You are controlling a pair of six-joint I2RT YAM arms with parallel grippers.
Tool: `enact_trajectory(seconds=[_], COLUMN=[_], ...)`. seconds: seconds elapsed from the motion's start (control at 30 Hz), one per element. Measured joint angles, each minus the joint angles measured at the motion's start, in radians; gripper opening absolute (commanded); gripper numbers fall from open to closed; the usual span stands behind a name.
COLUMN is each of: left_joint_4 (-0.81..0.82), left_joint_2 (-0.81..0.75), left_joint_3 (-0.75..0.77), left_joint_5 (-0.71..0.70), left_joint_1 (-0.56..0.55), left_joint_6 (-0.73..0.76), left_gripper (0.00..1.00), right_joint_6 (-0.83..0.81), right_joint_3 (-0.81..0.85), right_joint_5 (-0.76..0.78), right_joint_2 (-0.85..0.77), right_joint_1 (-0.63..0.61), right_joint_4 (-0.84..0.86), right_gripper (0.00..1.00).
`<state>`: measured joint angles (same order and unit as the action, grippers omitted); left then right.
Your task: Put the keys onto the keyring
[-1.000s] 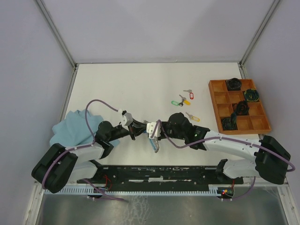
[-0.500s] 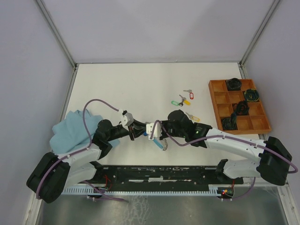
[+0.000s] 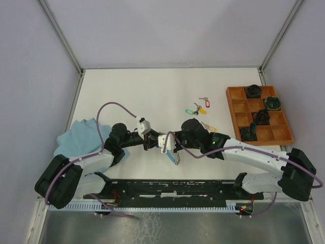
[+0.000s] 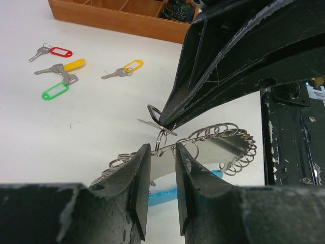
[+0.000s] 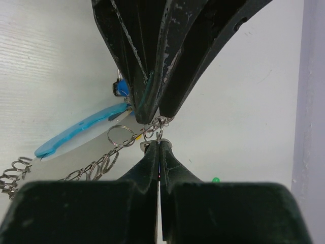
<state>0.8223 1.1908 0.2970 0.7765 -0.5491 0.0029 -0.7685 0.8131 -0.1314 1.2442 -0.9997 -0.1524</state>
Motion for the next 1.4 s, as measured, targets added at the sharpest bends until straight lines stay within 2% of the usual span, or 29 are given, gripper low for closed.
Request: enact_trajectory(seconds=[0.37,0.57,0.67,0.97,1.4], left_joint_4=[-0.074,-0.122,-0.143,-0.176,-0.066], left_joint_2=[0.045,0.067,0.071,0.070,-0.004], left_joint_3=[0.051,0.083,0.090,0.100,0.021], left_joint_5=[0.072,0.104,0.121,0.142,0.107], left_joint_1=[0.005,0.005,0.005,0.006,0.004], left_joint_6=[0.099,0.140,0.157,0.176,0.161], left_gripper=[0.27,0.17,0.03,0.03,0.03], right_joint_6=[-0.008,-0.008,-0.009,-0.014,0.007], right_joint_3=[0.005,0.017,0.019,0.023,0.010], right_joint_5=[-0.024,-0.031,-0.030,-0.015,-0.003], right_joint_2=[0.000,0.000,0.000,0.000,-0.018], right_joint_1=[0.000,0.000,0.000,0.000,-0.002], right_joint_4=[-0.011,-0.035,-0.040,-0.061,-0.064], right_gripper=[0.00,0.00,0.00,0.00,0.00])
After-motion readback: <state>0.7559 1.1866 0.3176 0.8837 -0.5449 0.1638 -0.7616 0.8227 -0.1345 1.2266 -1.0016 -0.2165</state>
